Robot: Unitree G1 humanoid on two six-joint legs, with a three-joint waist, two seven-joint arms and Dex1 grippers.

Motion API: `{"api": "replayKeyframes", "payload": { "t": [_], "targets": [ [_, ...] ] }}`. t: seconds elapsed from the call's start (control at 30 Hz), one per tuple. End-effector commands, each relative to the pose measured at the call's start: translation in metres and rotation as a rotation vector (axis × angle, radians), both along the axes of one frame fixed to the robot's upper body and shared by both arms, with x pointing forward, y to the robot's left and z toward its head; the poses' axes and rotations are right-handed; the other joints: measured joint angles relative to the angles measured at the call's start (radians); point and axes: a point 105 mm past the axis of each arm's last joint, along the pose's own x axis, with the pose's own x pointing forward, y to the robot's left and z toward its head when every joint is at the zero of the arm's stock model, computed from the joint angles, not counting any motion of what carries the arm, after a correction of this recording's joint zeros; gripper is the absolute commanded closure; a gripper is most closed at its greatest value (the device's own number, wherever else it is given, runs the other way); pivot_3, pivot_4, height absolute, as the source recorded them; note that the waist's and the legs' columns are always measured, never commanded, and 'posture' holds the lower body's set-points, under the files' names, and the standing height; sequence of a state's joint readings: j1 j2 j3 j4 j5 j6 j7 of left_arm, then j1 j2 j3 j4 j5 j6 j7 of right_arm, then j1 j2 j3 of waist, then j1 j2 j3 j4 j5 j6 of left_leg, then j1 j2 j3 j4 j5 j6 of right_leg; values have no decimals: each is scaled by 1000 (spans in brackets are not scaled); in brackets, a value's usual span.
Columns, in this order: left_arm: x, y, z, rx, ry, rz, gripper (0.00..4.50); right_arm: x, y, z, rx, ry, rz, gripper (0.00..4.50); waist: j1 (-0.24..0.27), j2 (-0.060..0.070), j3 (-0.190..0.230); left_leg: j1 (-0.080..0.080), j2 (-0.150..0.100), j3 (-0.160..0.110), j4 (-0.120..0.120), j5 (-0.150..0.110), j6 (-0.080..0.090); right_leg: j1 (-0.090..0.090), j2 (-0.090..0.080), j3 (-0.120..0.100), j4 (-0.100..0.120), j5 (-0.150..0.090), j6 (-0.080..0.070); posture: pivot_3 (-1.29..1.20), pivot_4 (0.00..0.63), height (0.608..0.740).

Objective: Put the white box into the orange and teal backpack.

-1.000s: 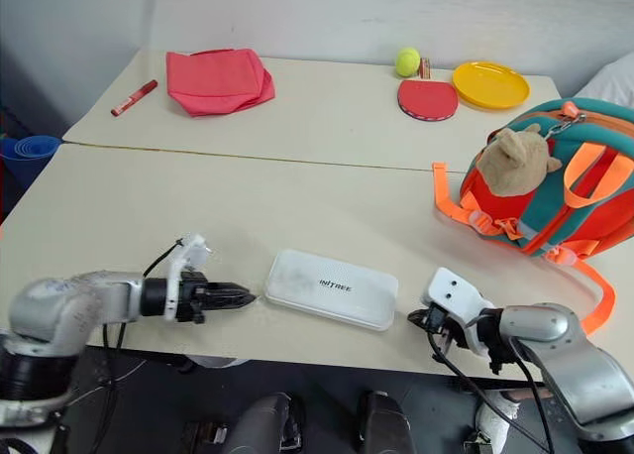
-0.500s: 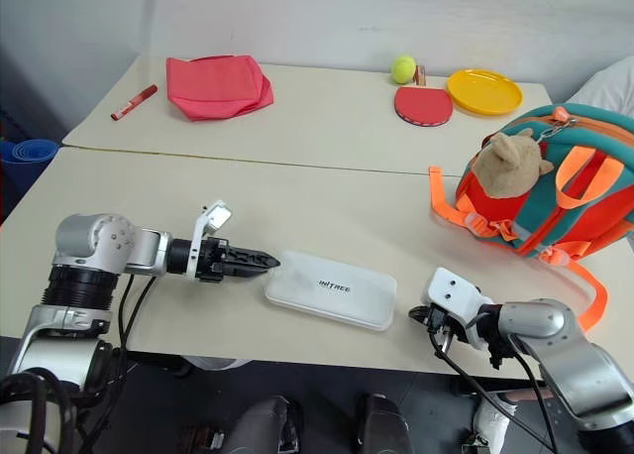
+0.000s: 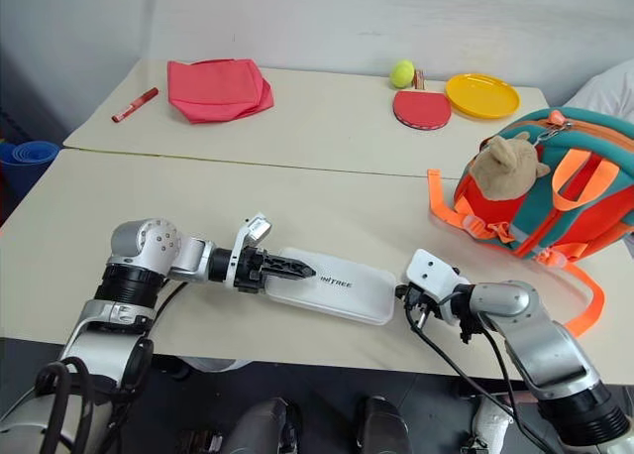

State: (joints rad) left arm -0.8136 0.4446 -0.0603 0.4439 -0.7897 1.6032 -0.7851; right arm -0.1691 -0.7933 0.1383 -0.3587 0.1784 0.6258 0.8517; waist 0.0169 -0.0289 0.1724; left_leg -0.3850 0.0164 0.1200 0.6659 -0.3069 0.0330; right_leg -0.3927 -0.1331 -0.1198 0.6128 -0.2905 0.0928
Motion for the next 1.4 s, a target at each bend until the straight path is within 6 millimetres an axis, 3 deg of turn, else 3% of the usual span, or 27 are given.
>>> {"api": "replayKeyframes", "payload": {
  "t": [0.03, 0.3, 0.37, 0.53, 0.67, 0.77, 0.8, 0.93, 1.13, 1.23, 1.4],
  "targets": [
    [-7, -1, -1, -26, 37, -25, 413, -10, 2, -16, 1, 74, 13, 4500, -2, 0, 0, 0, 0, 0, 0, 0, 0, 0, 0, 0, 0, 0, -1, 0, 150, 740],
    [-14, 1, 17, -94, -86, -62, 2719, -33, -4, -3, 145, 13, 23, 4500, 5, 0, 0, -2, 0, 0, -2, 1, 1, -1, 1, -1, -1, -1, -1, 0, 150, 740],
    [-16, 1, 25, -153, -154, -71, 3177, -45, -12, 3, 197, -26, -4, 4144, 8, 2, 1, -2, 0, 0, -2, 2, 3, -1, 1, -1, -1, -1, -1, 0, 150, 740],
    [-13, 15, 40, -148, -487, -131, 3198, -69, -60, 28, 304, -195, -228, 2581, 9, 10, 6, -3, 0, 0, -2, -1, -1, -2, 1, -1, -2, -1, -1, 0, 150, 740],
    [-21, 26, 52, -188, -825, -256, 3198, -90, -111, 31, 260, -233, -438, 1268, 5, 16, 6, -2, 0, 1, -2, -1, -1, -2, 0, 1, -2, 0, -1, 0, 150, 740],
    [-23, 27, 55, -213, -962, -289, 3198, -94, -139, 39, 289, -306, -560, 193, 5, 17, 6, -2, 1, 2, -5, -2, -2, -3, 1, 1, -2, -2, -3, 0, 150, 740],
    [-23, 27, 56, -220, -987, -286, 3198, -95, -144, 40, 294, -320, -578, 37, 5, 18, 7, -1, 1, 2, -5, -2, -2, -3, 1, 1, -2, -2, -4, 0, 150, 740],
    [-21, 21, 69, -335, -1060, -226, 3198, -68, -168, 70, 344, -454, -593, 37, 2, 19, 7, -2, 1, 2, -3, -3, 2, -3, 0, 1, -1, -2, -3, 0, 150, 740],
    [-27, 18, 68, -356, -1030, -253, 3198, -6, -165, 101, 425, -521, -475, 37, -18, 22, 9, -2, 1, 2, -3, 0, 8, -3, 1, 0, 0, -2, -3, 0, 150, 740],
    [-27, 21, 69, -346, -1035, -234, 3198, 23, -151, 111, 505, -500, -406, 577, -21, 22, 9, -2, 1, 2, -2, 2, 8, -3, 2, 0, 0, -2, -3, 0, 150, 740],
    [-32, 33, 77, -370, -1011, -162, 3198, 43, -117, 117, 585, -467, -268, 2304, -20, 22, 9, -3, 0, 2, -2, 3, 9, -3, 1, 0, 2, -2, -3, 0, 150, 740]
  ]
}}
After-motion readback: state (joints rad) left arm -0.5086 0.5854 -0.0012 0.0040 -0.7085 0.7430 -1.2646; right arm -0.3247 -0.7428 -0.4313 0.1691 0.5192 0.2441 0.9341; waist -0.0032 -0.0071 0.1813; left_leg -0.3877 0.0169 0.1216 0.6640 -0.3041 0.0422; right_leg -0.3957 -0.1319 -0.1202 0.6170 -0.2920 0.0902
